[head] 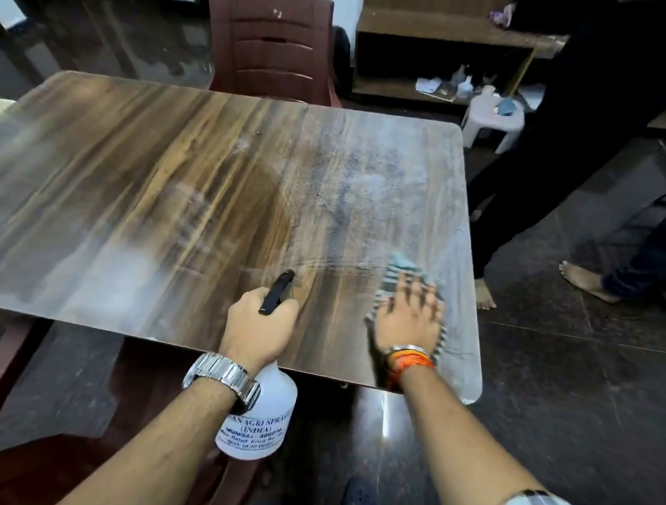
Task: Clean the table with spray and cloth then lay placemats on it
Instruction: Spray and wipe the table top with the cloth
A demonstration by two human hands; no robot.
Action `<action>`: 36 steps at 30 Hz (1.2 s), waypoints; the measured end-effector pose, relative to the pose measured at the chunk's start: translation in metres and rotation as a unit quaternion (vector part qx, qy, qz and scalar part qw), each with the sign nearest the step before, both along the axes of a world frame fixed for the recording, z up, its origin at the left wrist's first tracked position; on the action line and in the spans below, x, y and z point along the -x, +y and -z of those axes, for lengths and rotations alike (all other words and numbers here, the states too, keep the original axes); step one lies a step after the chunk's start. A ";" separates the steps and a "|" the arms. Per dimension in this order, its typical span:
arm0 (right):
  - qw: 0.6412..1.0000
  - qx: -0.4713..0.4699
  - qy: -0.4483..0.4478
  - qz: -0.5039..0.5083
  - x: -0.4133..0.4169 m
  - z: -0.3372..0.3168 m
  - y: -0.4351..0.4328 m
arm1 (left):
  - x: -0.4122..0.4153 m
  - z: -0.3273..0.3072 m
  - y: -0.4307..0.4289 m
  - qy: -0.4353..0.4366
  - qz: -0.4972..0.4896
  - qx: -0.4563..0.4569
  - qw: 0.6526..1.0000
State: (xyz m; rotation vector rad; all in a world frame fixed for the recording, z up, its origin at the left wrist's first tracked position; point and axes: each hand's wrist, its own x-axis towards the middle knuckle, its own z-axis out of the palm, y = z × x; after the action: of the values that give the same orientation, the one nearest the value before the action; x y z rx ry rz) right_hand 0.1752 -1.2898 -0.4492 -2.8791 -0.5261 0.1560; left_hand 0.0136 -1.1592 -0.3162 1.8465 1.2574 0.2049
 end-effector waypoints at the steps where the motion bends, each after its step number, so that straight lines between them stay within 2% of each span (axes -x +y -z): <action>1: 0.999 -0.005 -0.012 0.042 -0.012 0.000 -0.025 | -0.004 0.000 -0.005 -0.001 0.005 0.008 1.000; 4: 0.994 -0.026 -0.031 0.102 -0.016 -0.001 -0.055 | -0.014 0.002 -0.019 0.018 0.021 0.026 0.999; 8: 0.991 -0.024 -0.003 0.131 -0.011 -0.002 -0.037 | -0.027 0.002 -0.027 0.055 0.026 0.007 0.998; 14: 0.999 -0.016 0.001 0.041 0.001 -0.002 0.001 | -0.056 -0.002 -0.002 0.026 -0.021 0.017 0.999; 18: 0.999 -0.013 -0.006 0.041 0.001 -0.001 0.012 | -0.083 -0.010 0.025 0.023 -0.013 0.034 0.999; 21: 0.999 -0.009 -0.016 0.035 -0.007 0.001 0.016 | -0.108 -0.011 0.046 0.034 -0.019 0.012 0.999; 24: 0.999 0.000 -0.018 0.029 -0.022 0.002 0.028 | -0.132 -0.004 0.071 0.044 -0.019 0.005 0.999; 30: 0.997 0.024 -0.010 0.069 -0.063 0.001 0.058 | -0.174 0.009 0.121 0.049 0.044 0.048 0.997; 36: 0.990 0.029 0.014 0.138 -0.126 -0.002 0.082 | -0.201 0.020 0.165 0.058 0.000 0.056 0.997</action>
State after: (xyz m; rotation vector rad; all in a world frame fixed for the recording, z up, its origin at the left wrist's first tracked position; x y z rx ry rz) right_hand 0.3014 -1.2080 -0.4476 -2.9634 -0.1164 0.1696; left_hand 0.2150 -0.9939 -0.3363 1.7833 1.3210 0.0266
